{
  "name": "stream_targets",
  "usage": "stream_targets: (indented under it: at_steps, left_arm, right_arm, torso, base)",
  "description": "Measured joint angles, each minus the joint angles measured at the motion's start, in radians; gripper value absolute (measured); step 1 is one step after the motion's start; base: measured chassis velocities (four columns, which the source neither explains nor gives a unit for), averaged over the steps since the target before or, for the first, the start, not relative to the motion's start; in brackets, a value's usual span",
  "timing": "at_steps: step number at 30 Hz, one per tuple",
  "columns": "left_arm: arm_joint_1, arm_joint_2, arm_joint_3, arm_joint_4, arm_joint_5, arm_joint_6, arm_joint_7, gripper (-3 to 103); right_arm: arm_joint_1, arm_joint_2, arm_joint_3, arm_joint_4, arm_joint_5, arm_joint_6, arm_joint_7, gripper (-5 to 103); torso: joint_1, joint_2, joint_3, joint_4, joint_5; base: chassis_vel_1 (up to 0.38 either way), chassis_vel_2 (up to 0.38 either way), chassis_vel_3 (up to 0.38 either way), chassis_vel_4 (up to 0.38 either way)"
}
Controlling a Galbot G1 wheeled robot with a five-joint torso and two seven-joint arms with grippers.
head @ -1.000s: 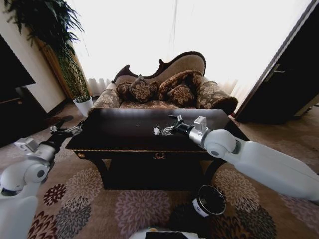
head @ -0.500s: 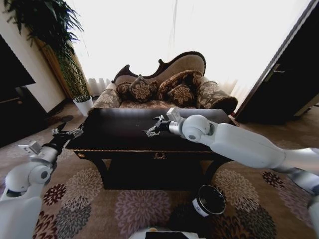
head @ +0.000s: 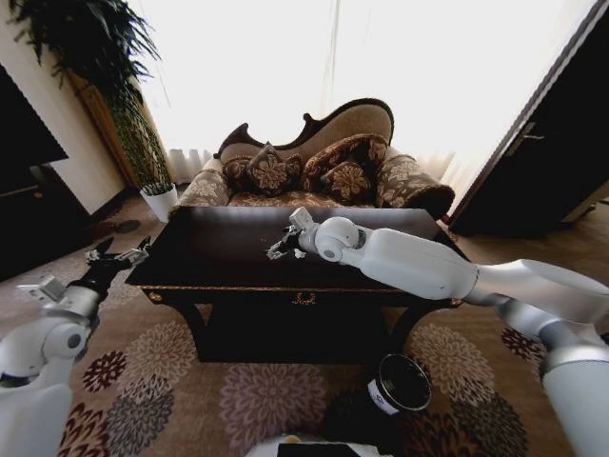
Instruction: Move to the front of the table and place the trash on the table into the trash bin.
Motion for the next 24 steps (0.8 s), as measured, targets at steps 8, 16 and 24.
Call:
stream_targets:
  at_steps: [8, 16, 24]
  left_arm:
    - [-0.017, 0.000, 0.024, 0.004, 0.005, -0.002, 0.000, 100]
    - [-0.011, 0.000, 0.019, 0.003, 0.005, -0.002, 0.000, 100]
    - [-0.009, -0.001, 0.017, 0.003, 0.006, -0.002, 0.001, 100]
  right_arm:
    - [-0.015, -0.040, 0.013, -0.006, -0.002, -0.008, 0.016, 100]
    - [-0.050, -0.054, 0.015, -0.062, -0.026, -0.010, 0.024, 100]
    - [-0.050, -0.073, 0.025, -0.039, -0.008, -0.008, 0.021, 100]
  torso:
    - [0.000, 0.000, 0.000, -0.0001, 0.0000]
    - [0.000, 0.000, 0.000, -0.0001, 0.0002]
    - [0.000, 0.000, 0.000, 0.0000, 0.0001]
  base:
    - [0.000, 0.000, 0.000, 0.000]
    - [0.000, 0.000, 0.000, 0.000]
    - [0.000, 0.000, 0.000, 0.000]
